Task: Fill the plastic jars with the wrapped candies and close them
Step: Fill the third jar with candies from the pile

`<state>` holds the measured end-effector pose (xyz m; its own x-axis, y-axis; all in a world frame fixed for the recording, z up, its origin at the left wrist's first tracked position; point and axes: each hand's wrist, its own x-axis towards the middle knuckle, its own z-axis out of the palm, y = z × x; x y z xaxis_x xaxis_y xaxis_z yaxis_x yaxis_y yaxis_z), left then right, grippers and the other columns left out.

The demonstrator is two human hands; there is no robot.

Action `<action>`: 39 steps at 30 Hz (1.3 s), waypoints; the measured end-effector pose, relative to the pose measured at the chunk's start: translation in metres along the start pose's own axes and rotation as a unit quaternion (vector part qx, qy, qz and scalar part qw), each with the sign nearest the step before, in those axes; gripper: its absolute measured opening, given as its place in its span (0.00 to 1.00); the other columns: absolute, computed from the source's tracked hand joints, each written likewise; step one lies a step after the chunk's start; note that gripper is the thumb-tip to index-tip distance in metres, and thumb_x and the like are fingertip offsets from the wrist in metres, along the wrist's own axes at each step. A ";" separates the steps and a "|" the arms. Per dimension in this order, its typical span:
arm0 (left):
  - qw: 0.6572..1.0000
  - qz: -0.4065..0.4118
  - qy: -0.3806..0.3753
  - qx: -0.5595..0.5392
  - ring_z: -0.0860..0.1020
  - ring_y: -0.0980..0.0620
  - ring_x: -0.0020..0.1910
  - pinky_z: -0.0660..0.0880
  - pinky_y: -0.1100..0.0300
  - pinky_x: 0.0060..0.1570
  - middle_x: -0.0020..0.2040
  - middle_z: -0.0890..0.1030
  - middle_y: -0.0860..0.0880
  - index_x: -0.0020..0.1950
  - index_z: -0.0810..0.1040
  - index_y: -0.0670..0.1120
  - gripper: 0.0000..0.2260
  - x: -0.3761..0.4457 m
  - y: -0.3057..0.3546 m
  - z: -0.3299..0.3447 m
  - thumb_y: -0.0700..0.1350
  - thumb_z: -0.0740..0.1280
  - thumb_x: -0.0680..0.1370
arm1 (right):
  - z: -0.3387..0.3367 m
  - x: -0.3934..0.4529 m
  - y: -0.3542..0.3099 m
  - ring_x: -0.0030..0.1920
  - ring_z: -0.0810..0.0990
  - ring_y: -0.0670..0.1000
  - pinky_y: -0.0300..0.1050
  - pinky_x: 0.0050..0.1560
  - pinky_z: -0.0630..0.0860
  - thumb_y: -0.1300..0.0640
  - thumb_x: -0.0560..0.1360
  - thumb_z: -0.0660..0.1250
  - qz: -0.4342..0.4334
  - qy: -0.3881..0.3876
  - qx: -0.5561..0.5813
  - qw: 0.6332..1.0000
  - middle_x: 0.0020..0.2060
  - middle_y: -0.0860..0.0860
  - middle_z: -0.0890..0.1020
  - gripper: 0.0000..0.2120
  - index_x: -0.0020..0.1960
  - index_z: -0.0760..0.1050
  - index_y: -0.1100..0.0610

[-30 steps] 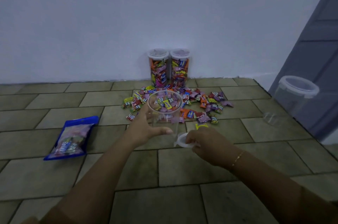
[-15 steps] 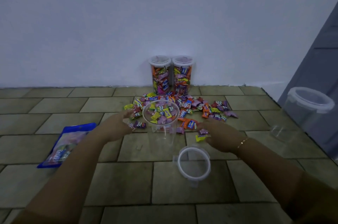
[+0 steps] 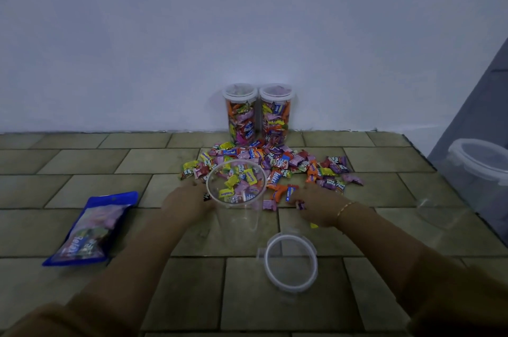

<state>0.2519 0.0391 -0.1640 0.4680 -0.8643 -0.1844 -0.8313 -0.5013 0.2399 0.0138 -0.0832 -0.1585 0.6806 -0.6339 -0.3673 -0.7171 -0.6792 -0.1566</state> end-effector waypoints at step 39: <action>0.897 0.151 0.108 -0.401 0.82 0.45 0.46 0.77 0.59 0.49 0.46 0.85 0.45 0.46 0.82 0.57 0.14 -0.082 0.033 -0.083 0.44 0.77 0.65 | -0.059 -0.029 -0.095 0.48 0.75 0.46 0.40 0.52 0.73 0.62 0.75 0.66 -0.216 0.431 0.396 0.781 0.47 0.48 0.75 0.08 0.51 0.73 0.51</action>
<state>0.2110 0.0906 -0.0620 0.3771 -0.9098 0.1732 -0.4872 -0.0359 0.8726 0.0704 -0.0222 -0.0788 0.4882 -0.6542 0.5776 -0.0283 -0.6734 -0.7387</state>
